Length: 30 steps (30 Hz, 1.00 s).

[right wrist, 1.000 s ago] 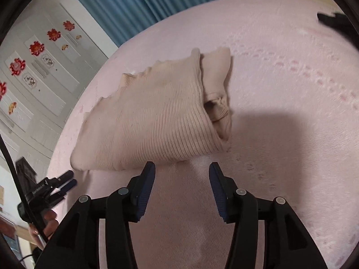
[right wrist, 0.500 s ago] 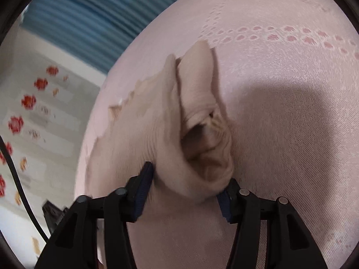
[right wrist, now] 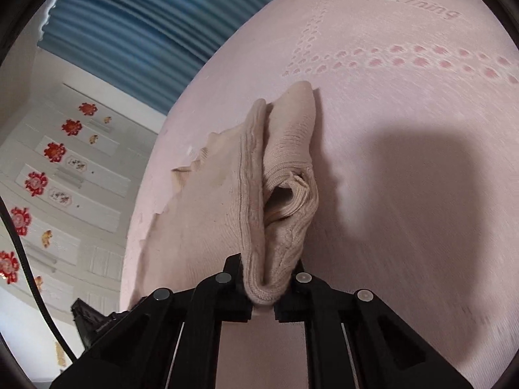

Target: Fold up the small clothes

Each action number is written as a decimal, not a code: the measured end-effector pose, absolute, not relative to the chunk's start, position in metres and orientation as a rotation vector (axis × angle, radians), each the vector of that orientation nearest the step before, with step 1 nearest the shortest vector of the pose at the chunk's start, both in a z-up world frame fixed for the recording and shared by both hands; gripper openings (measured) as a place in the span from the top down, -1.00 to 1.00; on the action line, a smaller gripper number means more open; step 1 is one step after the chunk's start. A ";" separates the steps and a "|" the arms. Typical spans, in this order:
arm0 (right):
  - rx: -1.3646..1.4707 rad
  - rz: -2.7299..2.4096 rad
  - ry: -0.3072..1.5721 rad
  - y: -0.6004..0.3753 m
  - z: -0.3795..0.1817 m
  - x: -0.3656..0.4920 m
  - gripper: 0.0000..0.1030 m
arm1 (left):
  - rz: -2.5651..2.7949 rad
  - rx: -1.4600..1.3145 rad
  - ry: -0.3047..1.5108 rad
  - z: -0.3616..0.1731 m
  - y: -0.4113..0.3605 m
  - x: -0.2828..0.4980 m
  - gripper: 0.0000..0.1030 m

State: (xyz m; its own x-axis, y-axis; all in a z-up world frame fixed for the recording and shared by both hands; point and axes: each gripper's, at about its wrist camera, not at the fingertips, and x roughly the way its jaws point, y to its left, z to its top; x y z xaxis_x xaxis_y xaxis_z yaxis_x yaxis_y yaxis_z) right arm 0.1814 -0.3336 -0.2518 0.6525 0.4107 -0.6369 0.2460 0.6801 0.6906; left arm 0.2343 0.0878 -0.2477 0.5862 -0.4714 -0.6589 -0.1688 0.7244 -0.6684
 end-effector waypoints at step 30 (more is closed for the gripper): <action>0.250 -0.053 0.814 -0.298 -0.165 0.154 0.23 | -0.149 -0.383 0.849 -0.173 0.073 0.245 0.19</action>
State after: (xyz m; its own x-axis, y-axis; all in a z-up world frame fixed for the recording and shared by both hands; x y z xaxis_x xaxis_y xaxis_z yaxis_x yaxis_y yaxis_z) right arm 0.1539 -0.2982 -0.1651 0.6872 0.0486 -0.7248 0.1427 0.9693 0.2003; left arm 0.2451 0.0729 -0.1733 0.6550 -0.2785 -0.7024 -0.0233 0.9217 -0.3871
